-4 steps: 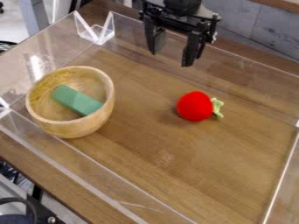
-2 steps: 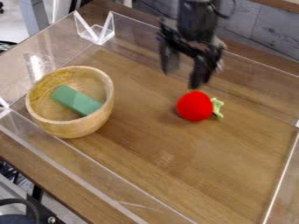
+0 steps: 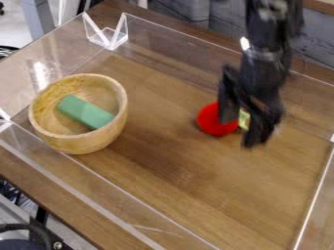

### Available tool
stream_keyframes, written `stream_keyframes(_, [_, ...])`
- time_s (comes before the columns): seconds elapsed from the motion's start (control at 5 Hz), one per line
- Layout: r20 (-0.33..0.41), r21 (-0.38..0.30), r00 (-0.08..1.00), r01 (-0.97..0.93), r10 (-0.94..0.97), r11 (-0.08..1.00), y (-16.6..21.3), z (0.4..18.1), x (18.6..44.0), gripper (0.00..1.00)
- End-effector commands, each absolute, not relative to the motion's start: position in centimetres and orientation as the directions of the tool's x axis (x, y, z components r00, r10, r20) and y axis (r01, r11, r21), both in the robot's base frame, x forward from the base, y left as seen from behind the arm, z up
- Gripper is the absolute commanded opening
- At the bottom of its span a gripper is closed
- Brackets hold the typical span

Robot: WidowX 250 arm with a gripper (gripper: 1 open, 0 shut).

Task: Move the red fruit to the left

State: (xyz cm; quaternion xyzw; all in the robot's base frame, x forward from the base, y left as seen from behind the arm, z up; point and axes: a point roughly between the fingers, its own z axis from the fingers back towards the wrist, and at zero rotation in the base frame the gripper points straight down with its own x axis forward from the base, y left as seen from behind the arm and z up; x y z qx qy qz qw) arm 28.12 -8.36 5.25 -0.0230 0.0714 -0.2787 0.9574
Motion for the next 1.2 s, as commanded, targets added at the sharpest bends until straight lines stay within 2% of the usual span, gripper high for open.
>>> stream_keyframes(0.0, [-0.057, -0.071, 0.819, 0.566, -0.57, 0.821, -8.1, 5.7, 28.6, 1.0])
stream_keyframes(0.4, [-0.025, -0.014, 0.821, 0.571, -0.571, 0.821, -8.0, 7.7, 31.9, 1.0])
stream_keyframes(0.6, [0.006, -0.001, 0.831, 0.557, -0.557, 0.831, -6.6, 7.5, 31.9, 1.0])
stream_keyframes(0.8, [0.022, -0.016, 0.841, 0.541, -0.541, 0.841, -5.1, 6.6, 31.9, 1.0])
stream_keyframes(1.0, [0.034, -0.047, 0.859, 0.512, -0.511, 0.858, -5.9, 4.9, 31.0, 1.0])
